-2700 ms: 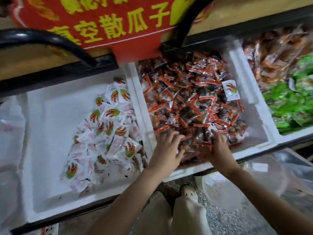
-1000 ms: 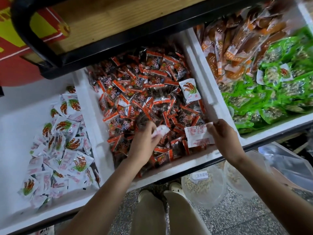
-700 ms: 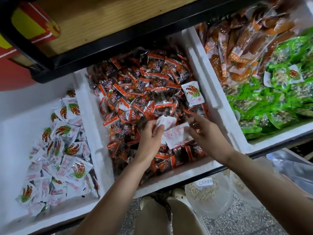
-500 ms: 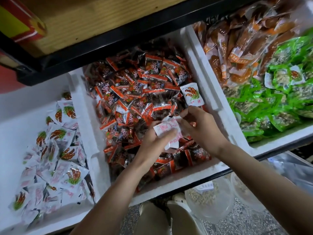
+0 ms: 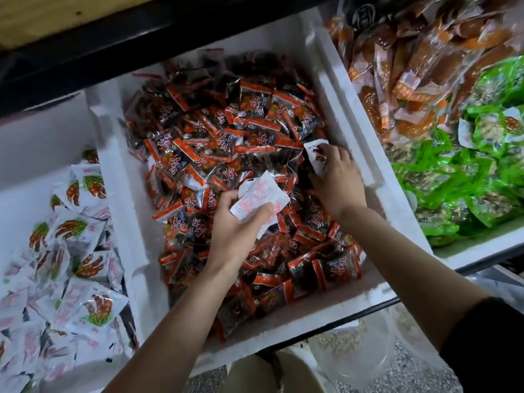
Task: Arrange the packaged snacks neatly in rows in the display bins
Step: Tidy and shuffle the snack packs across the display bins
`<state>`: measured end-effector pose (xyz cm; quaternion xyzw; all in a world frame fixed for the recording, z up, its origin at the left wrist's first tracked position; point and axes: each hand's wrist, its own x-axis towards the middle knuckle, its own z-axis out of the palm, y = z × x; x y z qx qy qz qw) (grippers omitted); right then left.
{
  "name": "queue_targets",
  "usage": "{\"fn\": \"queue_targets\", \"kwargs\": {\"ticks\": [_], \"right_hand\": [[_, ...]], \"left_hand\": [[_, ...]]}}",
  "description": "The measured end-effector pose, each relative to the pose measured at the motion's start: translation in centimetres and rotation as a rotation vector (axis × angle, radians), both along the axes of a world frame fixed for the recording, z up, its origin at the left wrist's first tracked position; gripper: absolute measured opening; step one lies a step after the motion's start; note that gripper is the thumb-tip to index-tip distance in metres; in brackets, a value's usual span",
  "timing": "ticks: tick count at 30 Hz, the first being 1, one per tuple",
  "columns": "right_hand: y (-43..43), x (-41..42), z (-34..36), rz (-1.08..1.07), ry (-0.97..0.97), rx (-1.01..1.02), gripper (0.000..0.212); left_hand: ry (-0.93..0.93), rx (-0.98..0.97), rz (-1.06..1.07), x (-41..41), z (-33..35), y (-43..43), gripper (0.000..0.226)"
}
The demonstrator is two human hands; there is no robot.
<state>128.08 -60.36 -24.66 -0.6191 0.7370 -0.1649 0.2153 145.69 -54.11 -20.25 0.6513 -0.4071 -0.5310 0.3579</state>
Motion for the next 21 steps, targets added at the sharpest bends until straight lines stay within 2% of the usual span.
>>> {"fn": "queue_targets", "kwargs": {"ticks": [2,5,7,9,12,15,19,21], "right_hand": [[0.2,0.1,0.8,-0.028,-0.04,-0.048,0.045],[2.2,0.3,3.0,-0.091,-0.315,-0.132,0.026],[4.3,0.7,4.5,-0.114,-0.491,-0.167,0.018],[6.5,1.5,5.2,-0.102,-0.603,-0.171,0.018],[9.0,2.5,4.6,-0.057,-0.524,-0.192,0.023],[10.7,3.1,3.9,-0.057,-0.429,-0.177,0.041],[13.5,3.5,3.5,0.05,-0.479,-0.096,0.067],[14.8,3.3,3.2,0.092,-0.527,-0.069,0.074]], "left_hand": [[0.03,0.042,0.033,0.1,-0.4,-0.1,0.053],[0.036,0.087,0.08,-0.1,-0.1,-0.3,0.077],[0.04,0.092,0.1,-0.5,0.2,-0.4,0.07],[0.057,0.113,0.11,-1.1,0.1,-0.2,0.065],[0.121,0.132,0.081,-2.3,0.3,0.5,0.061],[0.258,0.136,0.047,-3.2,0.4,1.2,0.042],[0.172,0.123,-0.194,-3.9,0.7,2.6,0.066],[0.177,0.128,-0.234,-4.1,0.6,3.2,0.063]]}}
